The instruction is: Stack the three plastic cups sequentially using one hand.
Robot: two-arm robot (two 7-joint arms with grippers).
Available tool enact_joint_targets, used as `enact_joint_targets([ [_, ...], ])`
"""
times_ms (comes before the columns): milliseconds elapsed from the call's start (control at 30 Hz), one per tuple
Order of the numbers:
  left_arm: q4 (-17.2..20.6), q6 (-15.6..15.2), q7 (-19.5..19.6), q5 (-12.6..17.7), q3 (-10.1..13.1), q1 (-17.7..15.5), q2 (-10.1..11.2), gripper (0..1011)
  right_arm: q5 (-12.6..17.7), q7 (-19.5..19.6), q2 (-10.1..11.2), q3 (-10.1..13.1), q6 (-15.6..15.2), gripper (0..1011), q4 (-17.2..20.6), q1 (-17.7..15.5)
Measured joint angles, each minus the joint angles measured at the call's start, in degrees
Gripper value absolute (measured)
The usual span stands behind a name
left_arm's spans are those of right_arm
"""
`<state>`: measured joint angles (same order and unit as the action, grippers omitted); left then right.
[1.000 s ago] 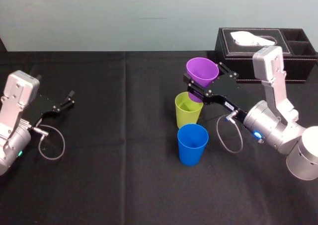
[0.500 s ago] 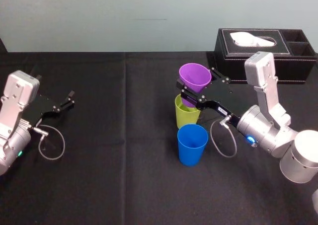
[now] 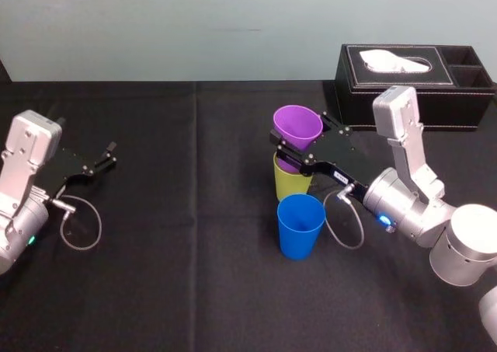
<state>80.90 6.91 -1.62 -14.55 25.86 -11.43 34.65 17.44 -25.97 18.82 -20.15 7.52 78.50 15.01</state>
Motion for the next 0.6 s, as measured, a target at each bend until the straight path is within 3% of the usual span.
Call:
enact_joint_targets([
  [600,0.0,0.0,0.0,0.0,0.0,0.0,0.0,1011,-0.4,-0.3,-0.1,-0.6,0.6,744,-2.4,0.4],
])
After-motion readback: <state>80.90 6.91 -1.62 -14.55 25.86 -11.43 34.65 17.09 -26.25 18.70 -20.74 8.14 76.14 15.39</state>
